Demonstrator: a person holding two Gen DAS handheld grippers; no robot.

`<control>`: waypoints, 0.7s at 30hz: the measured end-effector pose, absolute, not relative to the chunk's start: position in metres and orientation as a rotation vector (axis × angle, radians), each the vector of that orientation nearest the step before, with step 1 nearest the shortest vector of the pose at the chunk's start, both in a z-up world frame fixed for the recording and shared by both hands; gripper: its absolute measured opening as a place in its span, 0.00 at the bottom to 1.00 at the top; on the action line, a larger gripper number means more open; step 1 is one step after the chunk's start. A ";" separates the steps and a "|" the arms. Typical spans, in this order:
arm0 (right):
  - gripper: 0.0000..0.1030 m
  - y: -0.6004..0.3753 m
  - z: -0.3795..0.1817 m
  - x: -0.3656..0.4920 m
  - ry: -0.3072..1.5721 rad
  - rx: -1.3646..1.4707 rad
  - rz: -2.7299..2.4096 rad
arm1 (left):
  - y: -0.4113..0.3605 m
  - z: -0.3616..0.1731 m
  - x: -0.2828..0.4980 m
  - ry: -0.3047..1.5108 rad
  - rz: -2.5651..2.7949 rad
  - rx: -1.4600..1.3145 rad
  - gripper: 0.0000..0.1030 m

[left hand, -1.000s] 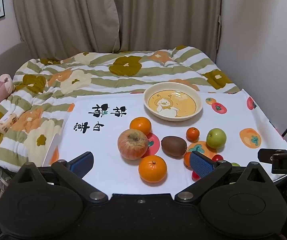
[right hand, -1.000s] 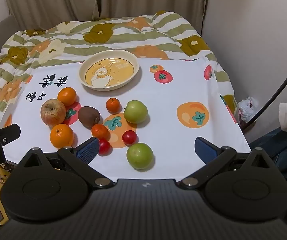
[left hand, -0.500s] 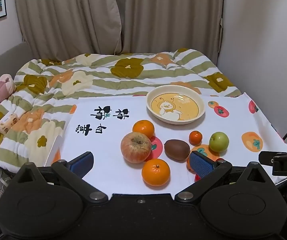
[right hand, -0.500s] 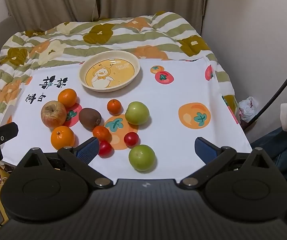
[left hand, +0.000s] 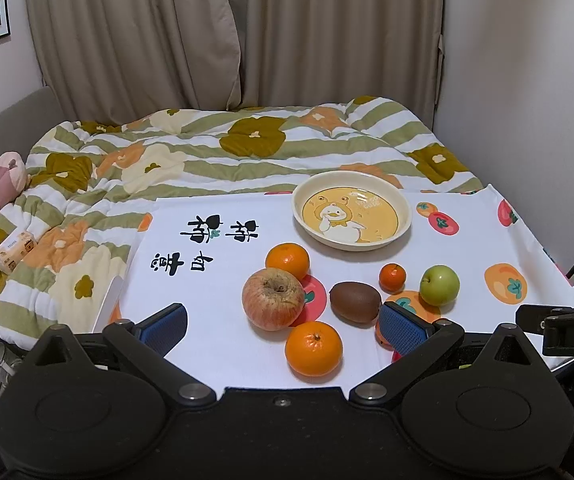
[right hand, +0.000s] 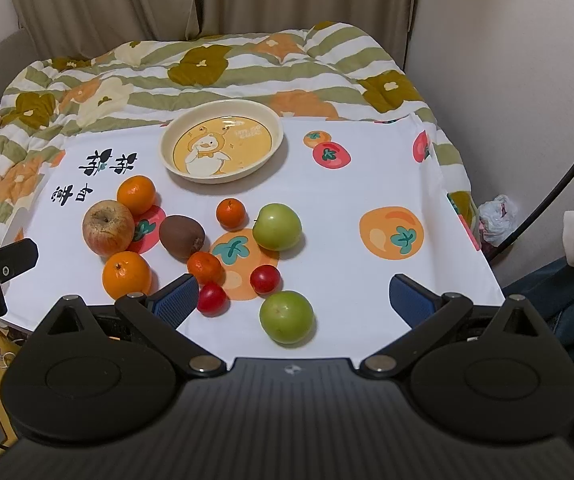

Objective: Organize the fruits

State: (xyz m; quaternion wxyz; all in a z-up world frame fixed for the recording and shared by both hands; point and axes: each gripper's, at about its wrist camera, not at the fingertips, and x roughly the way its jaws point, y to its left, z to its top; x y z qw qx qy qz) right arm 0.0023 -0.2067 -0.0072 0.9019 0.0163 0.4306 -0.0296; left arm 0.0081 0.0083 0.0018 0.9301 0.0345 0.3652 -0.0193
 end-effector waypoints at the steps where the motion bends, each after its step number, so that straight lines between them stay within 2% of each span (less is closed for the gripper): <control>1: 1.00 -0.208 -0.007 0.002 0.890 0.034 -0.062 | 0.008 0.002 0.008 0.747 -0.039 0.071 1.00; 21: 1.00 -0.206 -0.008 0.009 0.891 0.034 -0.062 | 0.008 0.001 0.008 0.748 -0.040 0.071 1.00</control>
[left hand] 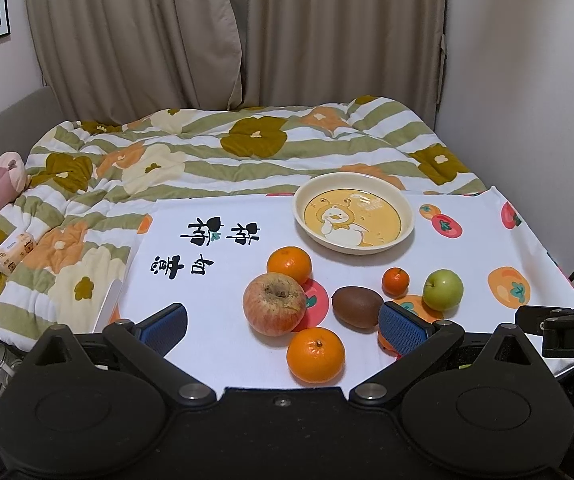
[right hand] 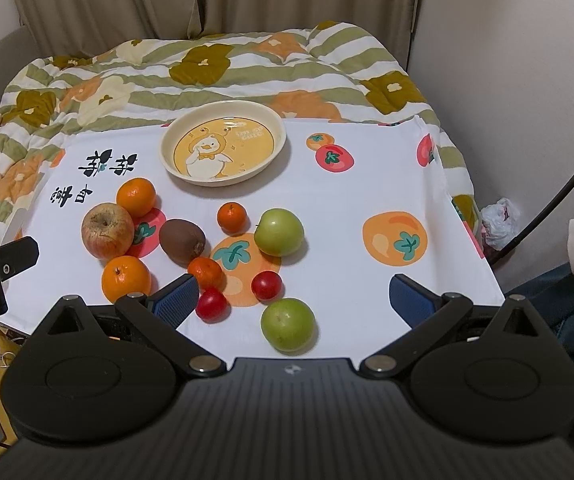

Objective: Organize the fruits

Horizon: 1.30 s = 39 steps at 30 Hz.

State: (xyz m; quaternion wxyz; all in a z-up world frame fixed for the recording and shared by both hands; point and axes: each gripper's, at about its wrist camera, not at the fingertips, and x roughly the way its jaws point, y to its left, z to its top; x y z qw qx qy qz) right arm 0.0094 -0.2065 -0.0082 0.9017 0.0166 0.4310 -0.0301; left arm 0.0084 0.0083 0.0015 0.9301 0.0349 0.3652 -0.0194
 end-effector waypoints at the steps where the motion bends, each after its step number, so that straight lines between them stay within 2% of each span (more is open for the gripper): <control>1: 1.00 -0.206 -0.008 0.010 0.892 0.034 -0.062 | 0.008 0.001 0.009 0.748 -0.039 0.072 1.00; 39: 1.00 -0.205 -0.011 0.015 0.897 0.037 -0.060 | 0.010 -0.003 0.013 0.756 -0.036 0.071 1.00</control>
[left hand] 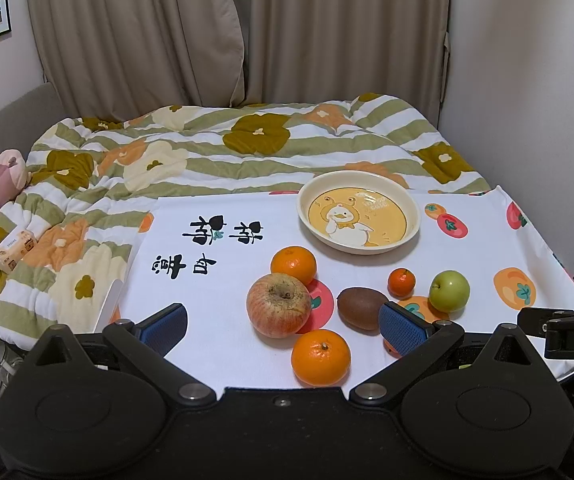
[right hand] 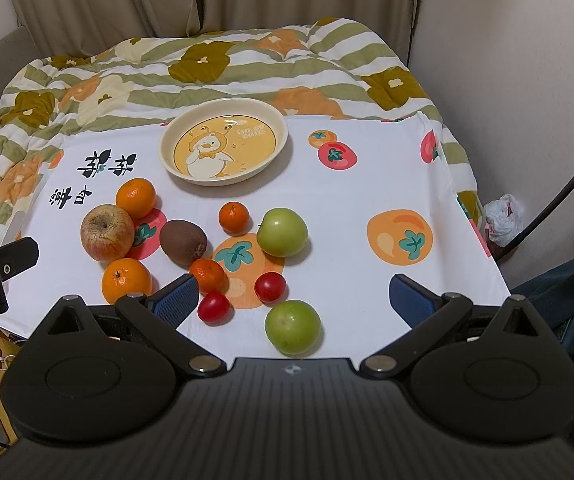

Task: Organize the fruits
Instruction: 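Grasp the orange with the left tool while the right tool grasps the green apple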

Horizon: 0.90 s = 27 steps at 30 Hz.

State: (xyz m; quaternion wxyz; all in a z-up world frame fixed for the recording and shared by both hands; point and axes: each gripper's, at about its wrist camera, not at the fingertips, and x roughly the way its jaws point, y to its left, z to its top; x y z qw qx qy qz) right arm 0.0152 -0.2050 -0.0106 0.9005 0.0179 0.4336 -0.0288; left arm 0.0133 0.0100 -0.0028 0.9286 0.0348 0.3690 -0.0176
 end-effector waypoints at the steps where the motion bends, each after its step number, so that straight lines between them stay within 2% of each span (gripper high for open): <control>1: 1.00 -0.205 -0.011 0.015 0.898 0.037 -0.059 | 0.010 -0.004 0.013 0.756 -0.036 0.072 1.00; 16: 1.00 -0.189 -0.020 0.023 0.880 0.105 -0.011 | 0.017 0.003 0.023 0.740 -0.066 0.126 1.00; 22: 1.00 -0.194 -0.037 0.020 0.882 0.141 -0.049 | 0.021 -0.021 0.033 0.765 -0.124 0.169 1.00; 27: 1.00 -0.195 -0.073 0.024 0.917 0.118 -0.089 | 0.017 -0.057 0.043 0.796 -0.192 0.206 1.00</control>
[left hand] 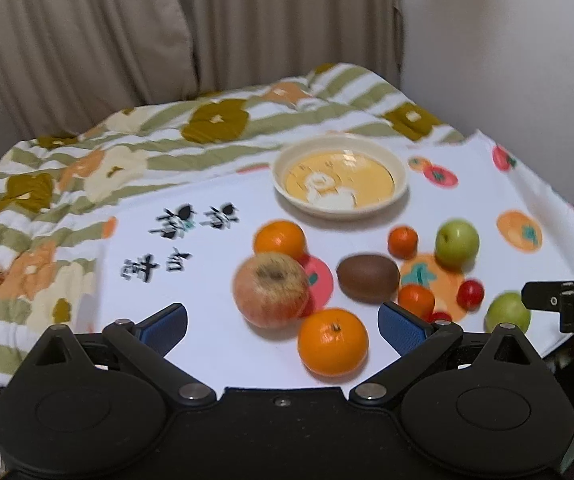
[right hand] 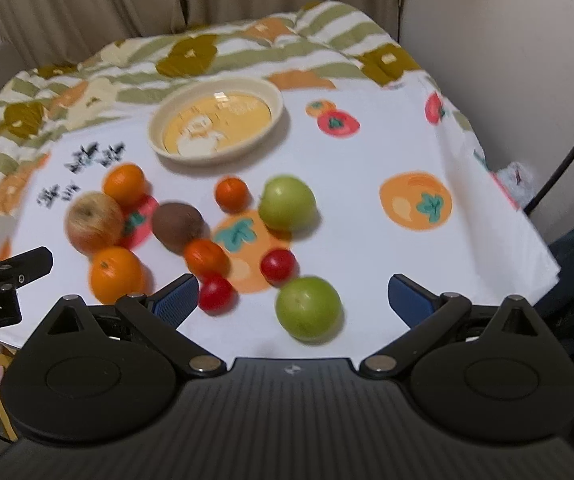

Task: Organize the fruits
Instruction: 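Grasp the orange with the left tool while the right tool grasps the green apple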

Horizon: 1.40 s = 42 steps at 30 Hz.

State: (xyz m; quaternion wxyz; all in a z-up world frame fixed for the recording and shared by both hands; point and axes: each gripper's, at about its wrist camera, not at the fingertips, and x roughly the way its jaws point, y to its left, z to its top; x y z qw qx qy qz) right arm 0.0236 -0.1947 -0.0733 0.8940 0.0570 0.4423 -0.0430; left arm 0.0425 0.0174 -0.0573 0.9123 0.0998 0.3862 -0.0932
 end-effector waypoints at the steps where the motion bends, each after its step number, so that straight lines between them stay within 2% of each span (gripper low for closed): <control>1: 1.00 -0.196 -0.080 0.024 0.925 0.119 -0.091 | 0.016 -0.064 0.044 0.802 -0.206 0.209 0.99; 14: 1.00 -0.204 -0.139 0.036 0.969 0.090 -0.070 | -0.006 -0.132 0.067 0.867 -0.250 0.231 0.85; 18: 0.96 -0.206 -0.145 0.039 0.972 0.086 -0.055 | -0.011 -0.141 0.071 0.874 -0.251 0.241 0.82; 24: 0.90 -0.205 -0.150 0.041 0.978 0.097 -0.030 | -0.016 -0.151 0.072 0.898 -0.248 0.242 0.66; 41: 0.78 -0.197 -0.154 0.054 0.992 0.038 -0.037 | -0.007 -0.149 0.062 0.901 -0.256 0.232 0.64; 42: 0.75 -0.196 -0.154 0.055 0.995 0.029 -0.040 | -0.006 -0.149 0.061 0.902 -0.257 0.230 0.64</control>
